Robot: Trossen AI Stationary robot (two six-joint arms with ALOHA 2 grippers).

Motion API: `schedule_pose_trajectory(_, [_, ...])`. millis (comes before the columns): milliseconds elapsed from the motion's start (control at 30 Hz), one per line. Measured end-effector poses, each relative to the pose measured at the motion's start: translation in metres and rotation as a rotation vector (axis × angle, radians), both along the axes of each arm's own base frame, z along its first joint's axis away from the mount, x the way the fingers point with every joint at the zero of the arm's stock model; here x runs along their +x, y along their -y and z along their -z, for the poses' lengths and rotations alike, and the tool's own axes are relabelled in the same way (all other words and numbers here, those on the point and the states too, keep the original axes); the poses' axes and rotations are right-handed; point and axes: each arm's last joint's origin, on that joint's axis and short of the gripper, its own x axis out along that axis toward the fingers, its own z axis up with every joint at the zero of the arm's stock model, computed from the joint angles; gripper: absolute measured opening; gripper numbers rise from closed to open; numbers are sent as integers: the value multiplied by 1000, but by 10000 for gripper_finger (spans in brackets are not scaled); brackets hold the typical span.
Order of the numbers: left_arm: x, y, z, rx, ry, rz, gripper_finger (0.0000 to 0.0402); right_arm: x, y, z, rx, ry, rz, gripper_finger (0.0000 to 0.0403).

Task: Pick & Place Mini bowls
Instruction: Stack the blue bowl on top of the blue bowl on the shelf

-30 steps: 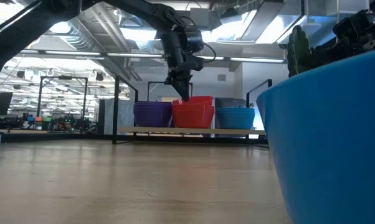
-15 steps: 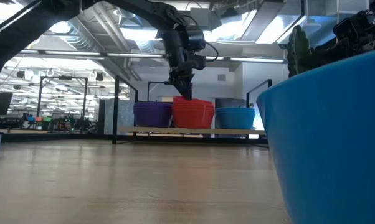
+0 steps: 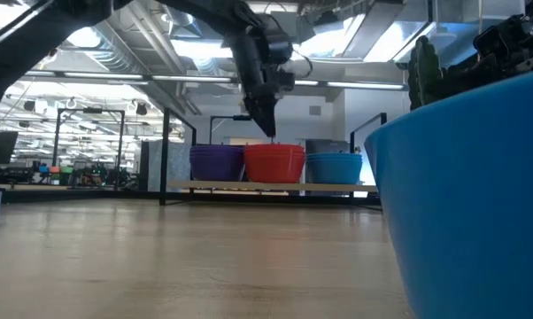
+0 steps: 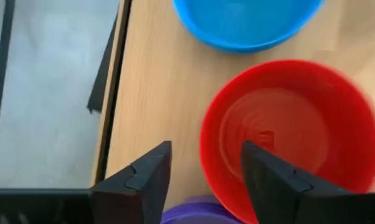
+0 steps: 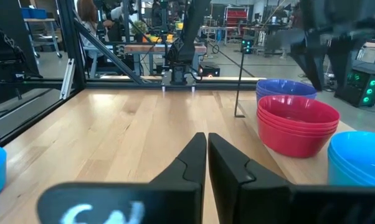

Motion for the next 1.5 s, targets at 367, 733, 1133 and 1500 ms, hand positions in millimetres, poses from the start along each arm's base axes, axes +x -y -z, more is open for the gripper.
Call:
schedule_pose_trajectory(367, [-56,56,-105,-75,286,149,153,0,0,1,3,-13,-4,20])
schedule_pose_trajectory(733, [-175,128,-85,77,781,264,8,0,0,1,6,-14,-8,20])
schedule_pose_trajectory(1133, [-246,164,-8,138,1177,400,2,0,0,0,67,4,-5,20])
schedule_pose_trajectory(1500, [-269,180,44,181,1277,443,1,0,0,0,48,4,4,20])
